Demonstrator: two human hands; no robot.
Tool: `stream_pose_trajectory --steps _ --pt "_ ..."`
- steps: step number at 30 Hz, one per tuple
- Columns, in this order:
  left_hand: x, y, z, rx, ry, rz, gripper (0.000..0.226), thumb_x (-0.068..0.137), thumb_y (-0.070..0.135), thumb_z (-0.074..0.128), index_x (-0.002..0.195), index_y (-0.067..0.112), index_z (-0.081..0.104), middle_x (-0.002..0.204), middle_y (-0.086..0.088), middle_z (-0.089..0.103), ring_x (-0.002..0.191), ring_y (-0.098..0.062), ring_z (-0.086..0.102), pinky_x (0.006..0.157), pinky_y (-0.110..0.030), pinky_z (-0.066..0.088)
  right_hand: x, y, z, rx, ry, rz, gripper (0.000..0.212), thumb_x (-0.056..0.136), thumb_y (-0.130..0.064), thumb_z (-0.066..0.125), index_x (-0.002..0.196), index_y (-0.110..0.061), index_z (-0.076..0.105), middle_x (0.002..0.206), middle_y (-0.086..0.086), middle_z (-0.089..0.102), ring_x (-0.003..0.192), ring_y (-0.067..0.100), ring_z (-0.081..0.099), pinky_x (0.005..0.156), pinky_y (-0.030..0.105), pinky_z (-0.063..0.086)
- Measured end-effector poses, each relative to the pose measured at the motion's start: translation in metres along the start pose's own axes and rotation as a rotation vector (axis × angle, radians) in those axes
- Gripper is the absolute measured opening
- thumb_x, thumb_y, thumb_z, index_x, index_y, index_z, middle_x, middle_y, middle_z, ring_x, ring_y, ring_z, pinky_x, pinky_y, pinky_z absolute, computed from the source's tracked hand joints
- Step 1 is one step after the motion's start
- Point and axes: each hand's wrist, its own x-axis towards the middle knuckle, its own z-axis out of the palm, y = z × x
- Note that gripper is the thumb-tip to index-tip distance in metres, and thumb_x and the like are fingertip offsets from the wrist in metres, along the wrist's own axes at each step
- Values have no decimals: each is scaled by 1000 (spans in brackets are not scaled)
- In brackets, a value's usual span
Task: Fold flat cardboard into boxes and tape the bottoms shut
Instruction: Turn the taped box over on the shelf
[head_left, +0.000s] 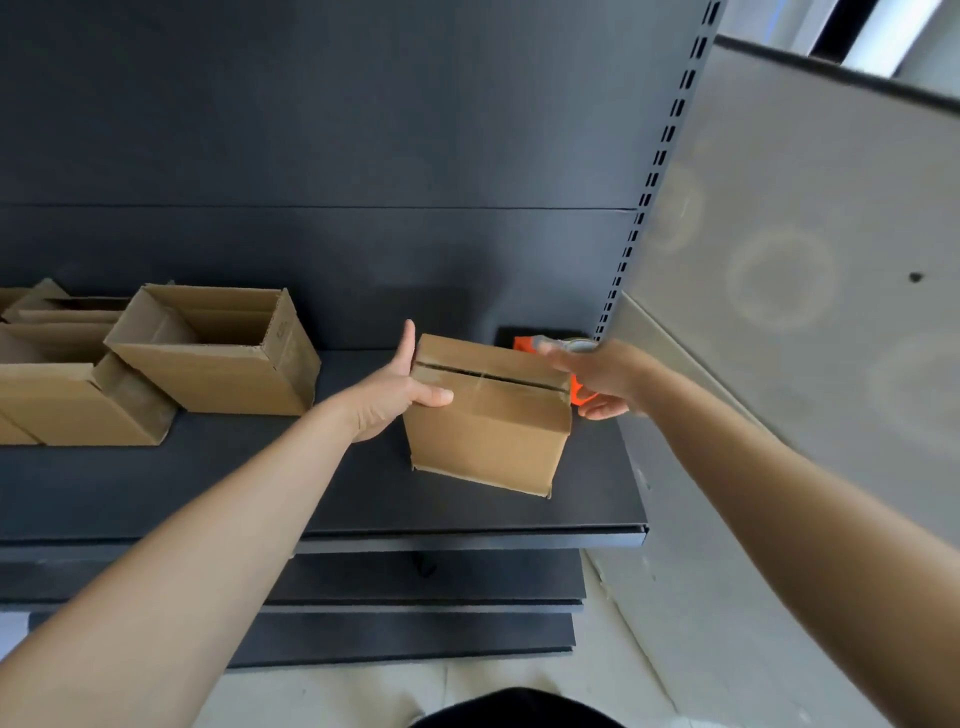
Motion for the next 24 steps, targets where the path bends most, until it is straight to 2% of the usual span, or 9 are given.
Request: stream_pose_trajectory --steps 3,5,6,9,12,14,18,21,24 --pt "4 1 4 -28 17 -83 124 62 55 82 153 28 3 149 3 39 132 -18 42 116 -43 25 -4 -2 14 112 -46 59 51 79 -48 72 114 -15 55 103 4 67 84 18 67 62 29 55" --pt "9 -1 7 25 86 -111 130 43 83 70 148 19 28 142 1 49 127 -20 48 112 -46 32 -2 -4 18 188 -34 87 48 78 -34 77 116 -15 55 103 4 67 85 19 67 59 31 56" --pt "11 -1 8 62 128 -115 124 45 88 63 143 16 38 139 0 52 126 -22 49 110 -46 34 -2 -4 19 196 -21 94 49 78 -32 77 118 -15 55 100 3 67 87 20 67 59 32 56" --pt "17 -2 13 75 223 -81 82 79 69 55 136 11 48 135 -3 54 125 -24 48 109 -43 35 4 -3 22 183 -14 110 50 78 -30 78 120 -15 55 102 4 68 91 22 69 70 38 59" --pt "24 -4 16 99 248 -54 60 91 53 53 128 6 53 128 2 55 118 -17 49 105 -34 35 7 -4 24 184 -17 126 49 77 -29 79 119 -16 56 106 5 70 92 24 70 76 43 59" --pt "25 -2 19 120 279 -23 47 95 45 50 123 6 55 115 3 51 107 -14 45 93 -28 34 9 -3 25 174 14 121 50 73 -31 81 115 -16 58 106 6 69 92 26 70 74 45 59" --pt "22 0 23 146 327 -1 45 96 43 48 119 6 57 114 -2 55 107 -19 49 85 -29 34 19 4 26 153 60 116 54 65 -37 85 110 -19 60 106 5 69 87 27 70 70 45 60" --pt "16 -1 21 147 296 -5 56 95 50 46 126 5 54 121 -2 53 117 -20 46 91 -30 34 -3 -5 24 241 0 98 37 82 -27 75 114 -17 59 99 2 70 79 17 70 55 29 58" --pt "12 0 22 162 307 7 57 97 49 40 129 3 50 122 -4 51 117 -20 45 90 -30 32 -7 0 21 276 -1 55 43 91 -26 64 131 -17 50 101 3 67 77 17 68 54 28 56"
